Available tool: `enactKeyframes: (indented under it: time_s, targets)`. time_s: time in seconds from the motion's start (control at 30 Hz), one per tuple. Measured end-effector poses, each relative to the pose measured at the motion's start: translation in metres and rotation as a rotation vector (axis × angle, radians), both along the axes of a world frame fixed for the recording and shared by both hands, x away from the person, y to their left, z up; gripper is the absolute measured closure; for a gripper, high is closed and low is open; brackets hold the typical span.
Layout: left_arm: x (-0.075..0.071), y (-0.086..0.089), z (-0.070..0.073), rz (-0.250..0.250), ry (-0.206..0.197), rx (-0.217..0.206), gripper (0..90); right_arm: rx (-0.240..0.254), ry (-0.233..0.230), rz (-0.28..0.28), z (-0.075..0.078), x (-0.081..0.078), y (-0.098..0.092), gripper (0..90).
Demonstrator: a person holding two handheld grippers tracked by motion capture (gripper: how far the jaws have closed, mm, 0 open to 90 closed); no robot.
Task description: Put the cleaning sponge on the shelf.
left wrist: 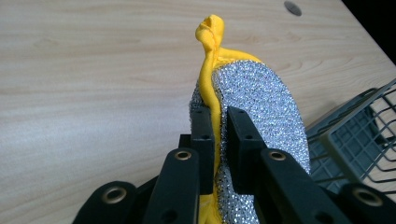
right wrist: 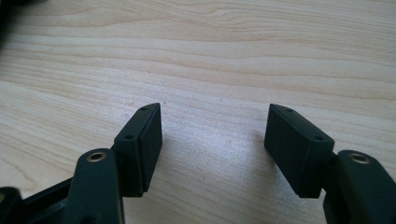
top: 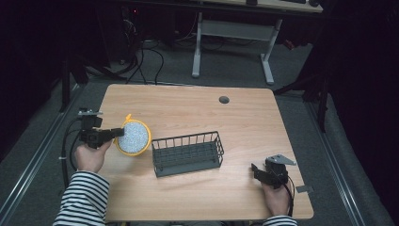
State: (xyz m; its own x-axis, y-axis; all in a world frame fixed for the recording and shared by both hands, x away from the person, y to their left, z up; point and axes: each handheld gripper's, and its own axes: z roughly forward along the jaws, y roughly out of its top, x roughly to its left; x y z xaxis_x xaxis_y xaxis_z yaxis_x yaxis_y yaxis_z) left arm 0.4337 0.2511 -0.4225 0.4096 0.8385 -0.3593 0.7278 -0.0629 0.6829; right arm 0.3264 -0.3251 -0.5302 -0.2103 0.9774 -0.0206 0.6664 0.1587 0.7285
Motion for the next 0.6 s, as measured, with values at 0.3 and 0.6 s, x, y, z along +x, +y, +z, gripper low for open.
enactKeyframes:
  time_s: [0.3,0.6]
  targets:
    - [-0.006,0.004,0.031,-0.006,-0.065,-0.019,82.8,0.002,0.000,0.000,0.000,0.000,0.000,36.8]
    - [-0.013,-0.012,0.057,-0.053,-0.118,-0.017,82.7,0.002,-0.001,0.000,0.000,0.000,0.000,36.8]
